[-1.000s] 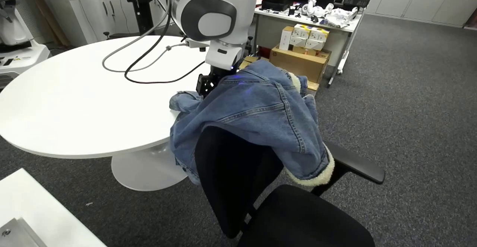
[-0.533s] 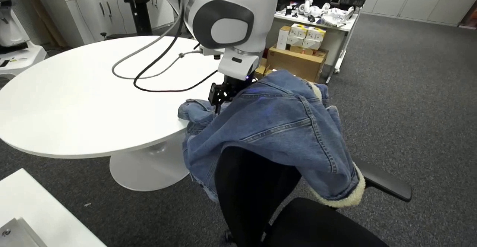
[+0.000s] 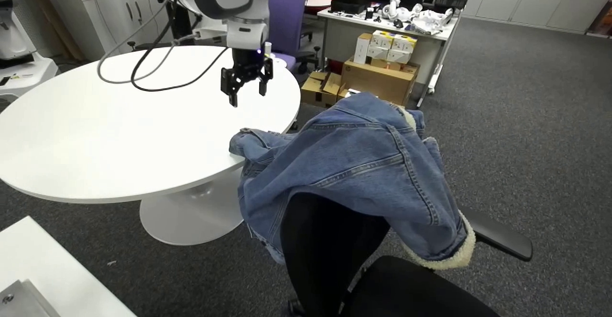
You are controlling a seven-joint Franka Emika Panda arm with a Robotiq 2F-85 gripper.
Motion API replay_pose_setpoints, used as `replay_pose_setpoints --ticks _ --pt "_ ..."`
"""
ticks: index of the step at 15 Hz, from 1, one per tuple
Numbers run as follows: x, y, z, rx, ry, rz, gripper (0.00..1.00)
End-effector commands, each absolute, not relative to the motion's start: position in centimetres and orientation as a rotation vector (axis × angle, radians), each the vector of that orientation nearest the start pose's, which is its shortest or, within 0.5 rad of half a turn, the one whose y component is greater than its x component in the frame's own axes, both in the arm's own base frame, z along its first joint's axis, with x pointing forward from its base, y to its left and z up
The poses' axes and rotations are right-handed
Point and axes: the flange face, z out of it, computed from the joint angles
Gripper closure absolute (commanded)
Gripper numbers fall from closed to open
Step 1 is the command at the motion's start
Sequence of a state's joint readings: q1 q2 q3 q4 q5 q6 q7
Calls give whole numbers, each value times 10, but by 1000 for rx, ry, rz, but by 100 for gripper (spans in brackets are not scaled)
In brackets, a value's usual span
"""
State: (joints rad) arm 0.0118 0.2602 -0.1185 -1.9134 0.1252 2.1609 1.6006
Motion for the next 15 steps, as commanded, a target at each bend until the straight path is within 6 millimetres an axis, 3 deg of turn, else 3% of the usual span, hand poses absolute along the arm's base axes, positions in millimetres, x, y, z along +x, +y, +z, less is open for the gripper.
replay_pose_setpoints --ticks 1,3,5,10,15 --pt "603 -9 374 -2055 2323 105 0" --pt "609 -1 363 -2069 2338 89 0" --pt "611 -6 350 -2082 2375 80 0" --pt "611 -18 302 -2131 2469 92 0" --pt "607 -10 256 -2219 2485 125 0"
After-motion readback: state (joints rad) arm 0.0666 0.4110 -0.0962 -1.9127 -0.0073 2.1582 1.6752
